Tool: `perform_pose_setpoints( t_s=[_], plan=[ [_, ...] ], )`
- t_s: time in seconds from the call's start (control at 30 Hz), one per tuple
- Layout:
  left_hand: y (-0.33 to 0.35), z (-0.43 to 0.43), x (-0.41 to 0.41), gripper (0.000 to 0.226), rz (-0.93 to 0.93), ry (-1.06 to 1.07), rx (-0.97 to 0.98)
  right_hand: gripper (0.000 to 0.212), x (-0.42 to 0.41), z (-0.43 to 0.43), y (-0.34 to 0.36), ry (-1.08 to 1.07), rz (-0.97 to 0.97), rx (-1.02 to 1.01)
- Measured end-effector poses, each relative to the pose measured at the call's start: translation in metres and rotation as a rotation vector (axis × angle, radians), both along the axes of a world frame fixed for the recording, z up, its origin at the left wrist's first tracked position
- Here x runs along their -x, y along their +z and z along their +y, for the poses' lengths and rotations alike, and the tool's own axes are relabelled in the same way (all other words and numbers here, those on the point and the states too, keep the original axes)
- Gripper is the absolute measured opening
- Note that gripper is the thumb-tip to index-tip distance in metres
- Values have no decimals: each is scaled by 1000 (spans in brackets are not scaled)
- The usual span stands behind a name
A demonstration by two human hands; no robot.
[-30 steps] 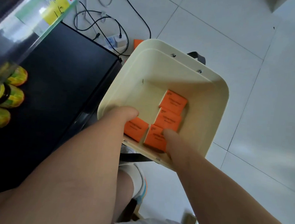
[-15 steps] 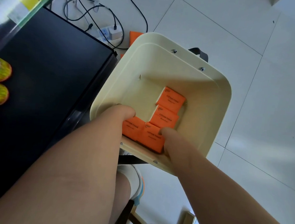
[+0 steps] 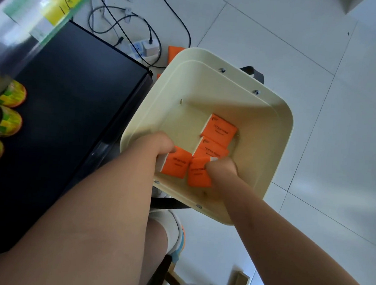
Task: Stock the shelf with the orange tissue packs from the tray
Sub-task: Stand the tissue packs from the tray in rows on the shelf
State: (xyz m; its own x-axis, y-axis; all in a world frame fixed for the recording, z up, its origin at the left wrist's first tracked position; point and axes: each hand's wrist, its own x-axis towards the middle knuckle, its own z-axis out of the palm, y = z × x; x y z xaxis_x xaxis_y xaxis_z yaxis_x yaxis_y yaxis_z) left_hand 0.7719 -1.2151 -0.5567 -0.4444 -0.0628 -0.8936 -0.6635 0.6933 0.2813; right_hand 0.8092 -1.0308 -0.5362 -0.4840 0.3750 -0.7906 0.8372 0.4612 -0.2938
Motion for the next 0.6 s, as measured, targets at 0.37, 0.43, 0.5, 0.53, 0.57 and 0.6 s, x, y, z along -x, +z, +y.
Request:
perform_pose_setpoints(
  t_s=[0.37,0.43,0.5,0.53,0.57,0.6],
  plan=[
    [131,-26,11,27,316,191,-127,37,41,24,82,178,470,11],
    [161,-28,11,21,418,206,-99,41,47,26,100,164,537,59],
    [187,-33,9,21,495,261,-103,40,51,26,118,195,589,84],
    [200,-35,7,23,523,283,-113,40,53,25,129,210,615,98],
    [214,-36,4,25,544,302,-121,38,56,25,139,220,645,114],
    [226,-38,2,27,567,321,-135,36,58,24,150,224,672,138]
  ],
)
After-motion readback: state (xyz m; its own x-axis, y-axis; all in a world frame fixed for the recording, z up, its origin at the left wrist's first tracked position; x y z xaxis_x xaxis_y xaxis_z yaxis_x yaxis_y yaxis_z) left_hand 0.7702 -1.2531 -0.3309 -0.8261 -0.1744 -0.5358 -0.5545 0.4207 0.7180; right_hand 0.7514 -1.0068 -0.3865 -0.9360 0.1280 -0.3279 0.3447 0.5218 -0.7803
